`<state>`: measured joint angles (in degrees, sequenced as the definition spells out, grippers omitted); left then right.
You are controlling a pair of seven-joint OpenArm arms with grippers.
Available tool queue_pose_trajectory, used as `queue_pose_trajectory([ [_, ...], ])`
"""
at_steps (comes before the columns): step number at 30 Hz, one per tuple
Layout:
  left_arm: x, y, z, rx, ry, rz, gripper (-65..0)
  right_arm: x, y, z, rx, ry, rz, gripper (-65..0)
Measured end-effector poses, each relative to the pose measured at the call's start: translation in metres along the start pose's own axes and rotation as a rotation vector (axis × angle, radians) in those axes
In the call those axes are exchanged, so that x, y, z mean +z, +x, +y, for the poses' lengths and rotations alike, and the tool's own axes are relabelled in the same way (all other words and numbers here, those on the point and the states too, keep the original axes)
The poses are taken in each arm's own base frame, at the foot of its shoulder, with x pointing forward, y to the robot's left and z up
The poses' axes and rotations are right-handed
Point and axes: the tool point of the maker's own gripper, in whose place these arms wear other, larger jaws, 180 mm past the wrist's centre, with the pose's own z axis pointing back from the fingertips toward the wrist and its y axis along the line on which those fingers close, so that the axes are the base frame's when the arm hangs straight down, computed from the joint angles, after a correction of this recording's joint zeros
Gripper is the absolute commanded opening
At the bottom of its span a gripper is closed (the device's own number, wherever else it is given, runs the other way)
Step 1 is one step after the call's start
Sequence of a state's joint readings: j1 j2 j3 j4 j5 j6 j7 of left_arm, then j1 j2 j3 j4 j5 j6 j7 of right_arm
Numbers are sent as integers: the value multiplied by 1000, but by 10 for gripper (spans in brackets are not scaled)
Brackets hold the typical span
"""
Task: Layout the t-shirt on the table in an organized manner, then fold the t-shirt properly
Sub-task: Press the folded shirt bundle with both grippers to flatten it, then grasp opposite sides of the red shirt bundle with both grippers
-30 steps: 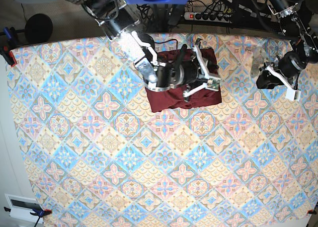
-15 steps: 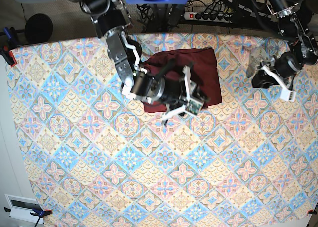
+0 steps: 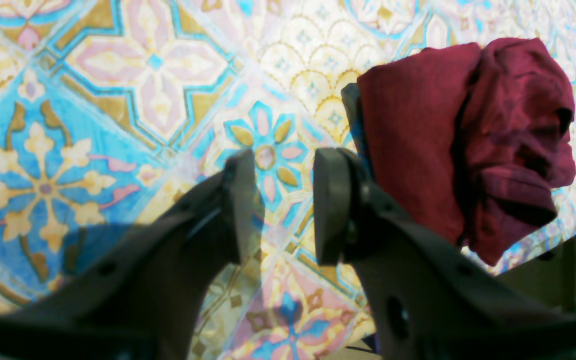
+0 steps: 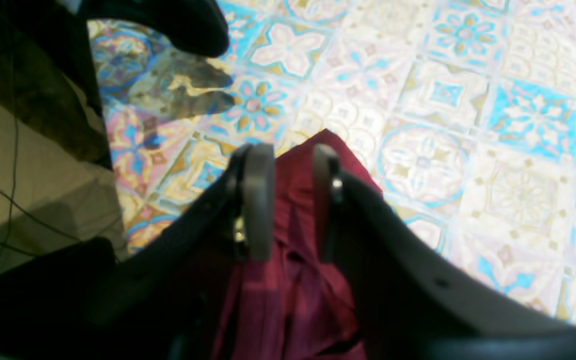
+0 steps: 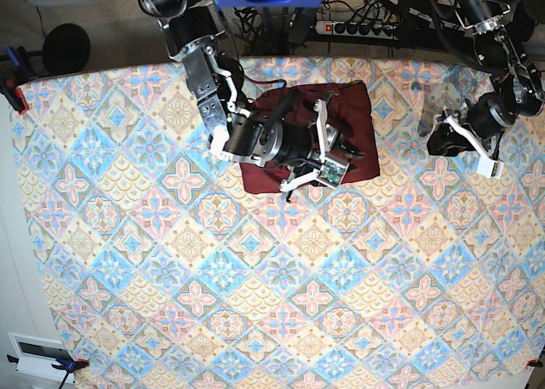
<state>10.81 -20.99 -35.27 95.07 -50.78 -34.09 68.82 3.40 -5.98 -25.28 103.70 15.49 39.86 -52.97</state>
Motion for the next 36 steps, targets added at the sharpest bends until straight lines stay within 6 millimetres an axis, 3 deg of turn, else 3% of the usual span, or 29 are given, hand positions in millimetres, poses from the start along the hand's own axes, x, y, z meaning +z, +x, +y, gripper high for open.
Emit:
queue_pose_trajectory([
  [3,-1,-4,-13,-62,-10,41,-450,12,-17,-16,-8,-41,32,-520],
  [5,-6,2,-46,-172,-66,51,-450,28,-42,-39,-18,-111,100,-520],
  [8,-20,7,-98,-281,-207,52,-450,52,-63,-60,-10,-174,157,-520],
  [10,-27,-2,-113,-322,-253,93,-450,57,-69,-61,-26,-188,161,-520],
  [13,-39,-7,-124,-377,-269,143,-450,66,-81,-52,-64,-185,159,-520],
  [15,-46,-8,-130,-418,-265,152,-450,73,-86,-58,-86,-215,166,-519],
  [20,-56,-19,-129,-429,-210,169,-450,83,-89,-65,-97,-257,167,-518],
  [25,-68,-35,-153,-479,-258,210,-450,83,-82,-64,-117,-239,124,-518],
  [28,-81,-47,-152,-505,-252,267,-451,84,-79,-64,-125,-237,111,-518],
  [32,-101,-48,-145,-493,-226,298,-456,84,-78,-64,-125,-237,108,-518],
  [34,-104,-46,-143,-490,-221,274,-494,84,-78,-64,-125,-237,109,-518],
  [36,-102,-37,-147,-496,-224,226,-573,84,-78,-64,-125,-237,108,-519],
])
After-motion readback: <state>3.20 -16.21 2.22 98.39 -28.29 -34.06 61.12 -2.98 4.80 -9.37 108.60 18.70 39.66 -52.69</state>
